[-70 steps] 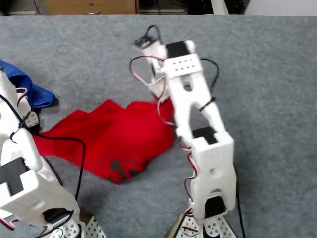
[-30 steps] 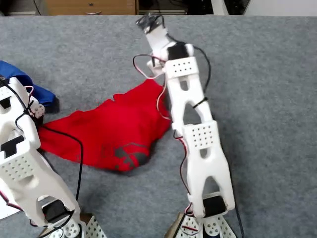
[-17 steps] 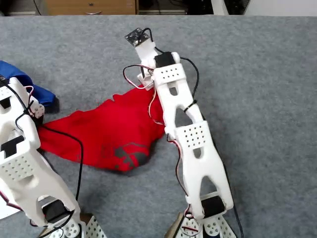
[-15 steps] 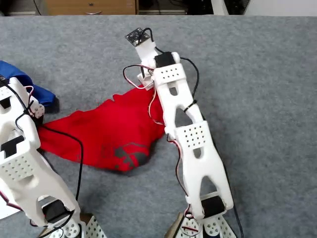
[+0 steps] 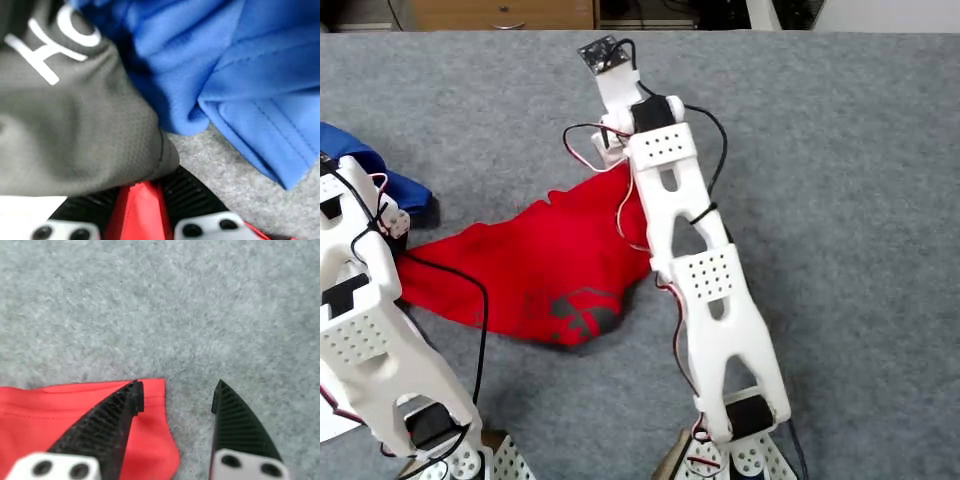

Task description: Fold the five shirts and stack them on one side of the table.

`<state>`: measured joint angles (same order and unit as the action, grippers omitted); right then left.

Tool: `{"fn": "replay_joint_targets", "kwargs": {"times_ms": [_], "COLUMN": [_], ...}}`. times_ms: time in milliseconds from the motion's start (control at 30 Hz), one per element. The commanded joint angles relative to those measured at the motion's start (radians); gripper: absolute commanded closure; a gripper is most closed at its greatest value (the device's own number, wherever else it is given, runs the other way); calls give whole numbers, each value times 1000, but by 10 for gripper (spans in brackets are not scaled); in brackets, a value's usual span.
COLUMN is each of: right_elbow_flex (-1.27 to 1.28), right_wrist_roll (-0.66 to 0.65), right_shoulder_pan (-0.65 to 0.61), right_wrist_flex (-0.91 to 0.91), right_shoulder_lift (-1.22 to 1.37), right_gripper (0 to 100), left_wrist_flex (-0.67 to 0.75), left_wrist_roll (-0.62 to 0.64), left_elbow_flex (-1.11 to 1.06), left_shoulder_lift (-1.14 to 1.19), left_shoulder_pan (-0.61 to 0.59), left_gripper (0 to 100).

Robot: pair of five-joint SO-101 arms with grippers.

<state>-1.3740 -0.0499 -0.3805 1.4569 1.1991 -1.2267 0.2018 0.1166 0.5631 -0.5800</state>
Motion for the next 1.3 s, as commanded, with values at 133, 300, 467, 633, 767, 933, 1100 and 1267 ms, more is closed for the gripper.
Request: {"fn": "replay_joint_targets", "kwargs": {"times_ms": [133, 300, 467, 633, 767, 933, 1100, 1267], "right_elbow_flex": [122, 145, 142, 142, 145, 147, 147, 147], "right_wrist_roll": [15, 81, 121, 109, 109, 109, 115, 110], "right_shoulder_pan": [-41, -33, -21, -24, -25, -25, -22, -22], "right_wrist_flex": [14, 17, 12, 9, -25, -32, -32, -34], "right_shoulder_lift": [-33, -36, -33, -33, -31, -31, -31, -31], "right_gripper": [770, 769, 691, 763, 836, 882, 968, 992], "left_wrist_flex": [2, 2, 2, 2, 2, 2, 2, 2], "left_wrist_roll": [0, 0, 0, 0, 0, 2, 3, 3], "left_elbow_flex": [35, 35, 35, 35, 35, 35, 37, 40], "left_shoulder_lift": [4, 4, 4, 4, 4, 4, 4, 4], "left_shoulder_pan": [-11, -11, -11, -11, -12, -12, -28, -35], "left_gripper": [982, 982, 982, 982, 982, 982, 982, 982]}}
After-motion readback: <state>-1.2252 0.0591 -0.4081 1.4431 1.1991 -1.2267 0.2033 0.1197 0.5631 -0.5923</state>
